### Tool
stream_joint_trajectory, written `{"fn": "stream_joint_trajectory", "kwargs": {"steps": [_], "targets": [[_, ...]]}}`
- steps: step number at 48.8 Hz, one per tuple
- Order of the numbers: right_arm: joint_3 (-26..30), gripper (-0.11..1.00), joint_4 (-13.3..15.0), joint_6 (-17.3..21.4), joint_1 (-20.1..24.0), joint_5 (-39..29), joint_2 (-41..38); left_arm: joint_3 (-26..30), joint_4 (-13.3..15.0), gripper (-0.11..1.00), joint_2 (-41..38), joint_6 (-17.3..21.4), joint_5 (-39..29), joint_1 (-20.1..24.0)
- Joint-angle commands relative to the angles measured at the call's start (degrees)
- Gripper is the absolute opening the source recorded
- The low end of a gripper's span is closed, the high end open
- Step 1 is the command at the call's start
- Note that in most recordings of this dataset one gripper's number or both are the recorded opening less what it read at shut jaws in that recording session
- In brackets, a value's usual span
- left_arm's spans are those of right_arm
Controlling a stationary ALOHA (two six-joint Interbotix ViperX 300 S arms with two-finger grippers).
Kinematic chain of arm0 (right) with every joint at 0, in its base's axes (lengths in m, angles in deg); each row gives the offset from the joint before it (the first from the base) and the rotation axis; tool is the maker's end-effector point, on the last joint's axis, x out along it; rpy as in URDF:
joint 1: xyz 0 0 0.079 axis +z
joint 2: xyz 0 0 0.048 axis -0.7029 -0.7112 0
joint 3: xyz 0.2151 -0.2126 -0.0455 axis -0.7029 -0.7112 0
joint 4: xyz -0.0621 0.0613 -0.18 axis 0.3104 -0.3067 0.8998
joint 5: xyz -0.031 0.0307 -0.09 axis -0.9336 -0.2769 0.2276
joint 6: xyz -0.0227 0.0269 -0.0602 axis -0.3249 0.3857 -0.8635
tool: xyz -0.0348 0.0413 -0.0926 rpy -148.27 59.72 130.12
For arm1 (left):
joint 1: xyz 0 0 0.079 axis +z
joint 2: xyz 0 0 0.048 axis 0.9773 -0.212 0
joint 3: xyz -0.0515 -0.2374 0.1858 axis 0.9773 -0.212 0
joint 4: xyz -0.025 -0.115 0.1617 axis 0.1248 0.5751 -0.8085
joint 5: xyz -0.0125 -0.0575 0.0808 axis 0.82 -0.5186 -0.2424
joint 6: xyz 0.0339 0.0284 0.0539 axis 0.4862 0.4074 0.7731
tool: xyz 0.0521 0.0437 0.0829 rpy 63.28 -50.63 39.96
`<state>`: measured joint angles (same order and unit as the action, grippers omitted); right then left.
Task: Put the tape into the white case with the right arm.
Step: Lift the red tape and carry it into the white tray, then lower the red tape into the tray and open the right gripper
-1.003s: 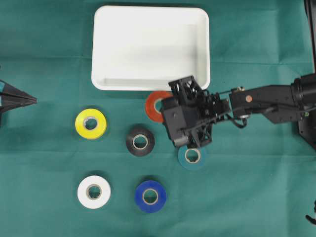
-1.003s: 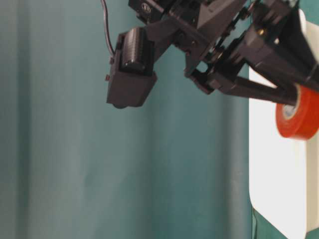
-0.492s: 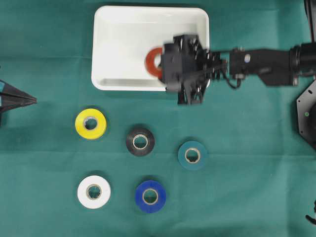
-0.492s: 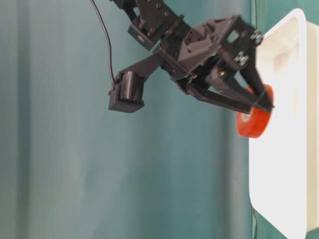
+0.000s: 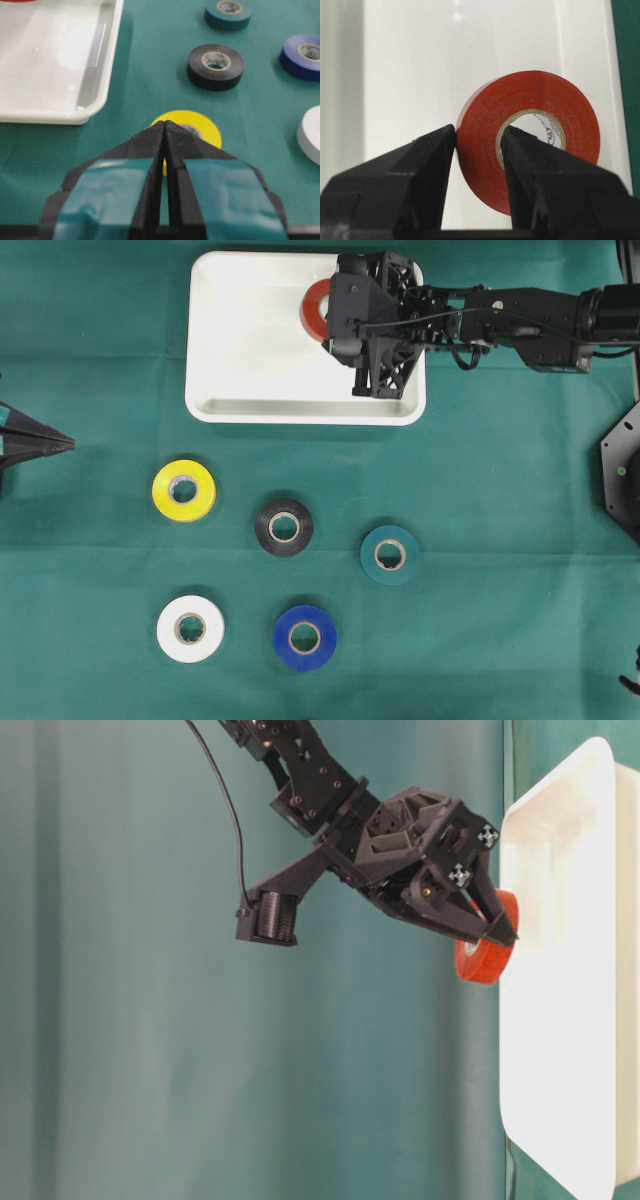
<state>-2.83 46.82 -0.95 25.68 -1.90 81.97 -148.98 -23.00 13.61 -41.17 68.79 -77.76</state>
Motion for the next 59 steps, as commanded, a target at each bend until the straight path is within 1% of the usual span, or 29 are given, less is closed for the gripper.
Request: {"fn": "stream_joint_trajectory", "kwargs": {"steps": [1,17,28,45,47,49,52,55,57,59], "targets": [[1.1,0.02,0.2,0.0,-1.1,0.1,1.0,0.8,0.1,0.00,-0.4,0.0,0.4,0.1],[-2.4,0.02,0.2,0.1,-2.4,-1.3,2.4,0.5,0.1,0.00,0.3,0.0,0.3,0.1],[-5.0,0.02,0.2,0.3,-4.2,-1.3,4.1,0.4,0.1,0.00,0.6,0.0,0.3,0.1],[-5.6,0.03,0.2,0.2,-4.6,-1.0,4.3,0.4,0.1,0.00,0.5,0.0,0.3,0.1],[-5.6,0.08,0.2,0.3,-4.6,-1.0,4.3,0.5,0.1,0.00,0.6,0.0,0.3,0.1],[-5.6,0.16,0.2,0.2,-4.6,-0.9,4.3,0.4,0.1,0.00,0.6,0.0,0.4,0.1],[-5.6,0.31,0.2,0.2,-4.6,-0.9,4.3,0.5,0.1,0.00,0.6,0.0,0.3,0.1],[-5.6,0.49,0.2,0.2,-4.6,-0.9,4.4,0.4,0.1,0.00,0.6,0.0,0.4,0.1],[-5.6,0.53,0.2,0.2,-4.6,-1.1,4.4,0.4,0.1,0.00,0.6,0.0,0.3,0.1],[-5.7,0.52,0.2,0.2,-4.6,-1.2,4.4,0.4,0.1,0.00,0.6,0.0,0.3,0.1]]}}
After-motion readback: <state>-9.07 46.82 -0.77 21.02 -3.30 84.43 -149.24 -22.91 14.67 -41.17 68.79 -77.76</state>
